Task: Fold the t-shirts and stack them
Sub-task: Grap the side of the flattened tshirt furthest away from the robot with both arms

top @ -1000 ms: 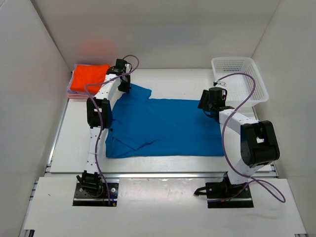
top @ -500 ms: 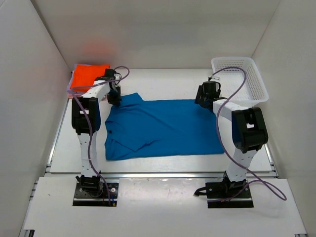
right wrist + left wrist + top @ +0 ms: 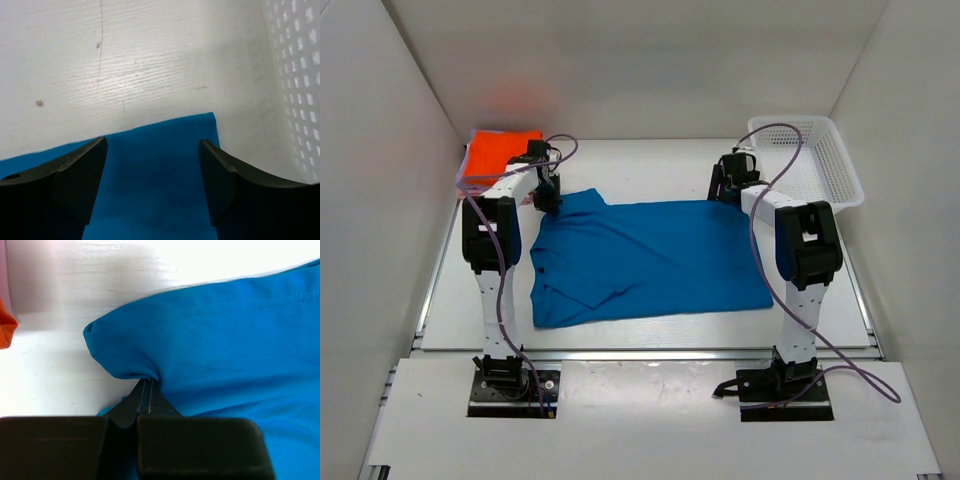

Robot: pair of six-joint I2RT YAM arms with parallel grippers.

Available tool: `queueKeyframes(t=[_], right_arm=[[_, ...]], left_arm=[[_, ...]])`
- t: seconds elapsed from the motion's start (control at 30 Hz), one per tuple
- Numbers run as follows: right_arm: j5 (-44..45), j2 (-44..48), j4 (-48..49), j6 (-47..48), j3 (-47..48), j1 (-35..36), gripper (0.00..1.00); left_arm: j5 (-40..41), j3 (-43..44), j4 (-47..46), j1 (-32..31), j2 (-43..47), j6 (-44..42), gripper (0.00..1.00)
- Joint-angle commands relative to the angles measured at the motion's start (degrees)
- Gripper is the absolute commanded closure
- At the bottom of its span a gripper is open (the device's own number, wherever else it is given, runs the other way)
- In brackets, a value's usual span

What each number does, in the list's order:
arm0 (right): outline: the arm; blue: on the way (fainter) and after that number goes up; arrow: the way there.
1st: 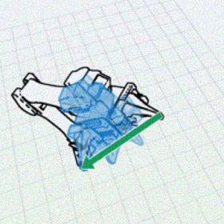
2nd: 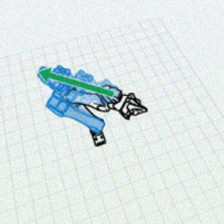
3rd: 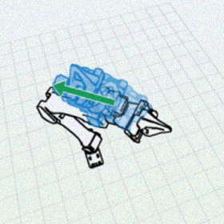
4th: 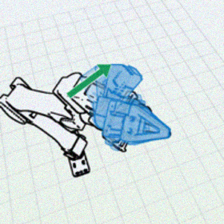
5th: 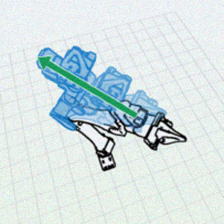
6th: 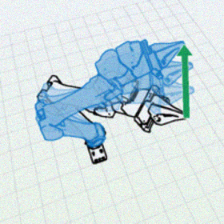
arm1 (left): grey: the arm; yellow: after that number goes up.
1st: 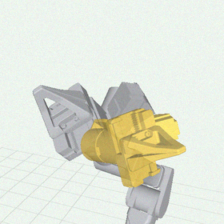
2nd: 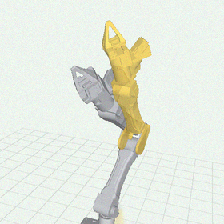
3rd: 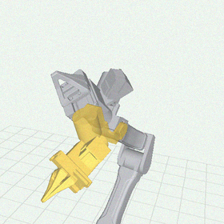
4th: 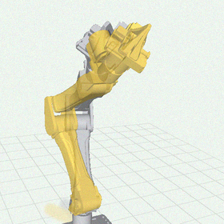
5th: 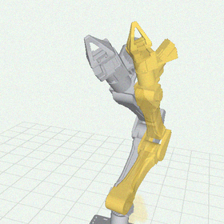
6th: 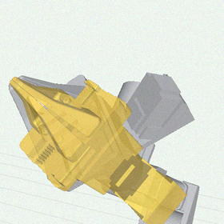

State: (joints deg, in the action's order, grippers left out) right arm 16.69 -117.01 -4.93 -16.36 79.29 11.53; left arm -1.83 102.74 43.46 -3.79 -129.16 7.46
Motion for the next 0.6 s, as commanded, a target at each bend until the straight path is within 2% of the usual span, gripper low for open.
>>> queueKeyframes(t=[0.0, 0.13, 0.37, 0.57], right_arm=[[3.08, -2.16, -3.15, 0.63, 5.26, 0.6, 0.29], [2.21, -4.63, -8.16, -1.13, 9.83, -0.01, 0.29], [1.68, -3.14, -10.0, -3.41, 7.64, -0.37, 0.32], [-1.3, -5.06, -12.56, -3.94, 10.26, -2.3, 0.33]], left_arm=[[1.29, -0.61, 0.22, 0.36, 4.71, -1.14, 1.0], [1.03, -1.05, 0.05, 0.54, 4.8, -0.87, 1.0], [0.68, -1.4, -0.66, 0.63, 4.89, -0.61, 1.0], [1.03, -1.93, -0.83, 0.98, 5.06, -1.04, 1.0]])
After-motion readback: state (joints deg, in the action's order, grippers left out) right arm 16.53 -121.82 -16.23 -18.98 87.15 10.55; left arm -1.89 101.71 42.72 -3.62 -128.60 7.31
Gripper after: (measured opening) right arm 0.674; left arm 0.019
